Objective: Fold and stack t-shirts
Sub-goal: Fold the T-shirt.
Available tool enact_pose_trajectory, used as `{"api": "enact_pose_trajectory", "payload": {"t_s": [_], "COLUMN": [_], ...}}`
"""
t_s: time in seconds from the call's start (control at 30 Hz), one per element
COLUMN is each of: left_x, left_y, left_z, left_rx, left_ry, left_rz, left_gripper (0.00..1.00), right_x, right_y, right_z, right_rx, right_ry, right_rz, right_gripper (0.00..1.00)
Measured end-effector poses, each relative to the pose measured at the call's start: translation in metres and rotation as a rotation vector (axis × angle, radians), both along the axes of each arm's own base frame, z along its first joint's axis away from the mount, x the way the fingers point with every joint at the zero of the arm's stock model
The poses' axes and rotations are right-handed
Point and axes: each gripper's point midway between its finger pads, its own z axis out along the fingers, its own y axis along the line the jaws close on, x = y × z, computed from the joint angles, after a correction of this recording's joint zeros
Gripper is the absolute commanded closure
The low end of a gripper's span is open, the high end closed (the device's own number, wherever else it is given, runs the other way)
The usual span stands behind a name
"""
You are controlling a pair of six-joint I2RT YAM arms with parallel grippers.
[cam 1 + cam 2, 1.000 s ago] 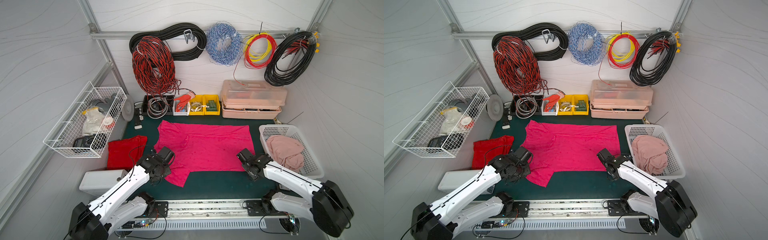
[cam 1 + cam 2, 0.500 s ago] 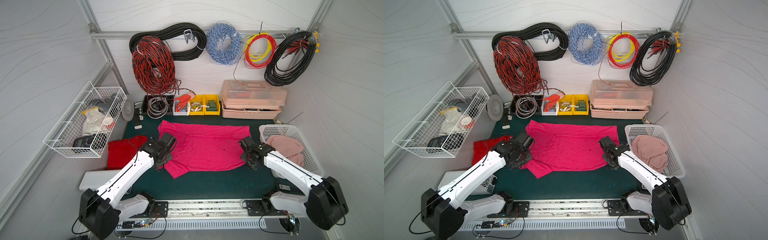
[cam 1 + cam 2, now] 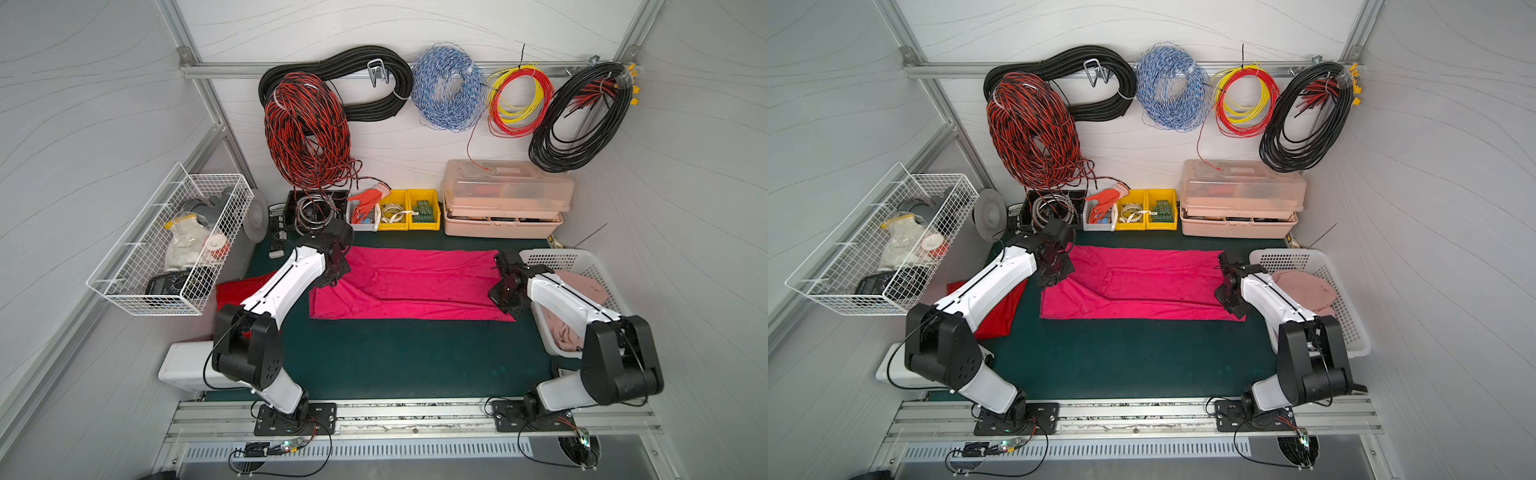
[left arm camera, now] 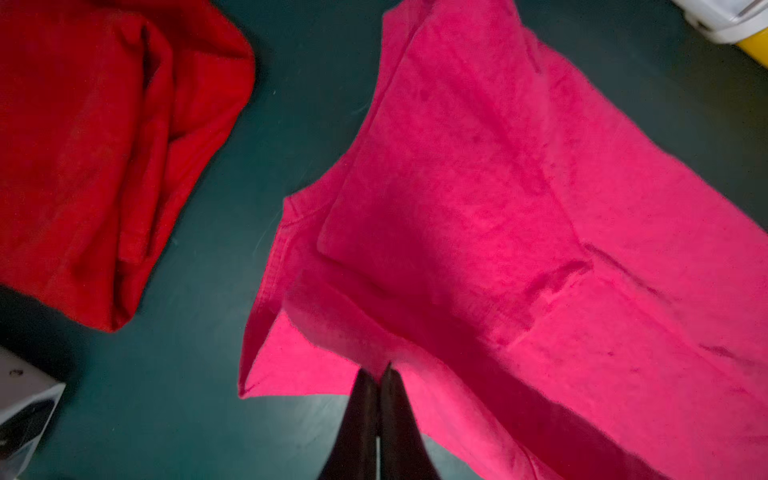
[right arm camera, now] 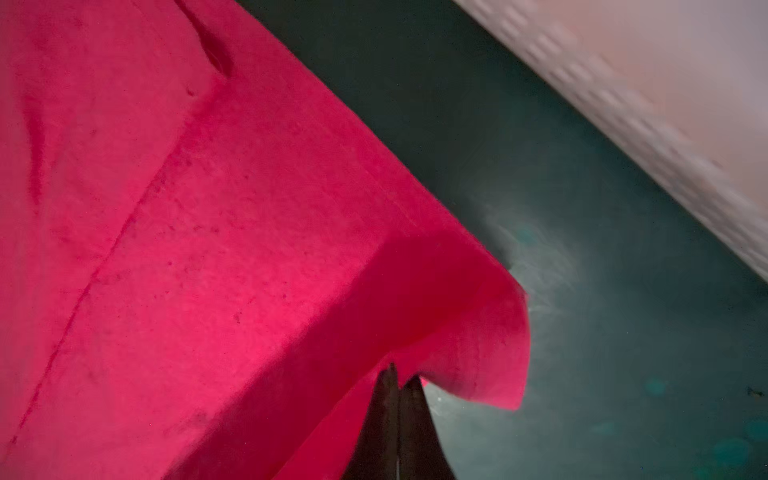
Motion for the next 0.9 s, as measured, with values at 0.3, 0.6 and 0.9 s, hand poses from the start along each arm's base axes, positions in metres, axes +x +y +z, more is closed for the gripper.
{"api": "enact_pose_trajectory", "payload": {"t_s": [0.3,0.6,0.9], "left_x": [0.058,0.098,0.129], "left_y": [0.007,-0.001,0.007], "left_z": [-0.001,-0.022,0.02], "left_rx": [-0.011,-0.068,-0.026], "left_ry": [-0.024,-0.005,-0.2], "left_rz": [-0.01,-0.058,-0.086], "left_gripper": [1.0,0.63,0.49], "right_x": [0.068,0.119,0.133], "right_y": [0.014,0.026,0.027], "right_z": [0.0,0.001,0.034], "right_rx": [0.028,0.056,0.04], "right_ry": [-0.013,-0.073,-0.289], "right_rz": [0.043,0.088,0.185], "right_gripper": [1.0,0.45,0.42]}}
